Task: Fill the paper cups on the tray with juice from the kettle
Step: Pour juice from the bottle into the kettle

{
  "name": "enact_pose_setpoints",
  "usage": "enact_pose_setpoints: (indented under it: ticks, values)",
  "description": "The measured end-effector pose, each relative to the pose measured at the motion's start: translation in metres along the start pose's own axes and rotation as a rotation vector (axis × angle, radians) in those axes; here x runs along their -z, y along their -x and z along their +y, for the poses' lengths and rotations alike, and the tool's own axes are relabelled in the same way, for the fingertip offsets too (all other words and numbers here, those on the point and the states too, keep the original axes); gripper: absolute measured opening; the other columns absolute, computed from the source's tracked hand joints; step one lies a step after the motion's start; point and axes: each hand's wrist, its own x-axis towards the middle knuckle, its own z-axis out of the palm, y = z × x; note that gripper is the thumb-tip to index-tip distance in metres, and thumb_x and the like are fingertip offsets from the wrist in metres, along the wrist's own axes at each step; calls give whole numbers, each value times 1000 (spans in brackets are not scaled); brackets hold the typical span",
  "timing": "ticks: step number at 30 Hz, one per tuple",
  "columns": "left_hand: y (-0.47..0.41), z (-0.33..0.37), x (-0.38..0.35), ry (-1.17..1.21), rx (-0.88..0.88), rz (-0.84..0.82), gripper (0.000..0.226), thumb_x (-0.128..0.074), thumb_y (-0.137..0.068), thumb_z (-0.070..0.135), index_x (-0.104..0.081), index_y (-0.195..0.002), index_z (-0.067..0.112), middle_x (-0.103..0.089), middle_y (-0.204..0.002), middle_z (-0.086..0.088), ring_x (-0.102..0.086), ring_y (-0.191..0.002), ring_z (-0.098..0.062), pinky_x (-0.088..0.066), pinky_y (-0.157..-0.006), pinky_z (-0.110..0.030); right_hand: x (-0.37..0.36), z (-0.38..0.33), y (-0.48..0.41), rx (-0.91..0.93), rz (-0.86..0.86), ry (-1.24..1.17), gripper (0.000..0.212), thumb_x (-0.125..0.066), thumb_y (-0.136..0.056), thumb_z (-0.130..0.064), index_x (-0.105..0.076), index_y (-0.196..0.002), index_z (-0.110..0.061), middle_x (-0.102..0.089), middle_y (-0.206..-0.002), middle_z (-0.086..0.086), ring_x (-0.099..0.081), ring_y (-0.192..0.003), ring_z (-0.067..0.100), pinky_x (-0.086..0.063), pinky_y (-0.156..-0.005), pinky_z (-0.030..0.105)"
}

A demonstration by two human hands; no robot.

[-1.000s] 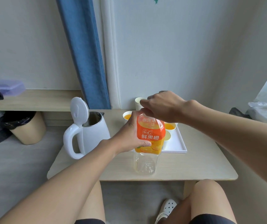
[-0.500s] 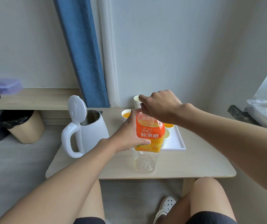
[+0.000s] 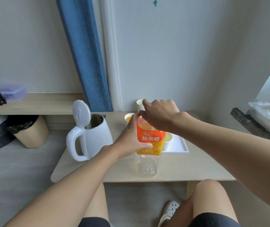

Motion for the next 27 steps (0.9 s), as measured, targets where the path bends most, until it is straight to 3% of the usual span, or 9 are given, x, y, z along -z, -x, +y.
enact_pose_setpoints:
  ticks: [2,5,8,11,13,17,20,24,27]
  values:
    - [4,-2,1,94,25,32,118,-94,-73,25,-3,-134,69,-40,-139,14,-52,-129,-12,-48,-98,-23,5,0,-1,-18,16,-38,36,-33,-103,-45,-47,-104,-12,-61,-85,7,-45,-64,29,-25,-50,31]
    - [9,-1,7,223,80,41,133,-93,-71,29,11,-149,56,-38,-145,6,-51,-131,-11,-47,-105,-30,24,3,-8,-65,80,-99,32,-35,-102,-44,-44,-95,-14,-63,-90,12,-47,-68,32,-26,-51,32]
    - [4,10,26,281,49,47,120,-90,-70,24,-7,-156,33,-47,-138,11,-56,-119,5,-52,-95,-19,54,6,-24,-121,150,-193,34,-38,-100,-44,-51,-104,-14,-64,-97,13,-50,-75,33,-33,-59,33]
    - [-8,28,49,264,42,170,103,-93,-67,22,-24,-143,32,-53,-128,13,-59,-118,-5,-54,-87,-20,76,6,-42,-145,207,-307,34,-37,-100,-44,-49,-111,-13,-64,-103,13,-53,-79,32,-35,-59,34]
    - [-18,39,64,269,66,292,94,-94,-72,16,-27,-135,32,-54,-124,11,-58,-117,-11,-50,-84,-19,81,3,-51,-171,273,-428,38,-38,-98,-46,-43,-119,-14,-59,-113,13,-54,-92,34,-39,-67,37]
    - [-42,50,82,267,69,530,97,-93,-57,28,-31,-131,27,-54,-128,-2,-60,-114,-21,-55,-90,-35,71,-5,-62,-382,244,-703,72,-57,-86,-60,-32,-135,-14,-44,-130,15,-47,-120,36,-44,-97,50]
    - [-53,58,88,195,64,587,96,-91,-56,31,-31,-131,26,-51,-128,-7,-58,-112,-27,-56,-93,-45,60,-8,-75,-480,113,-994,103,-74,-72,-61,-19,-147,-19,-40,-139,15,-47,-126,34,-45,-101,48]
    - [-80,60,109,103,38,604,94,-93,-68,21,-31,-139,19,-42,-130,-8,-52,-115,-26,-47,-88,-30,54,-8,-109,-461,89,-1229,123,-86,-51,-62,-17,-147,-25,-47,-136,10,-51,-122,28,-49,-99,46]
    - [-103,63,130,16,18,560,100,-95,-67,26,-31,-143,24,-33,-125,-6,-45,-115,-21,-39,-88,-21,48,-9,-138,-483,194,-1272,99,-88,-53,-52,-32,-131,-26,-51,-125,6,-55,-111,23,-52,-94,43]
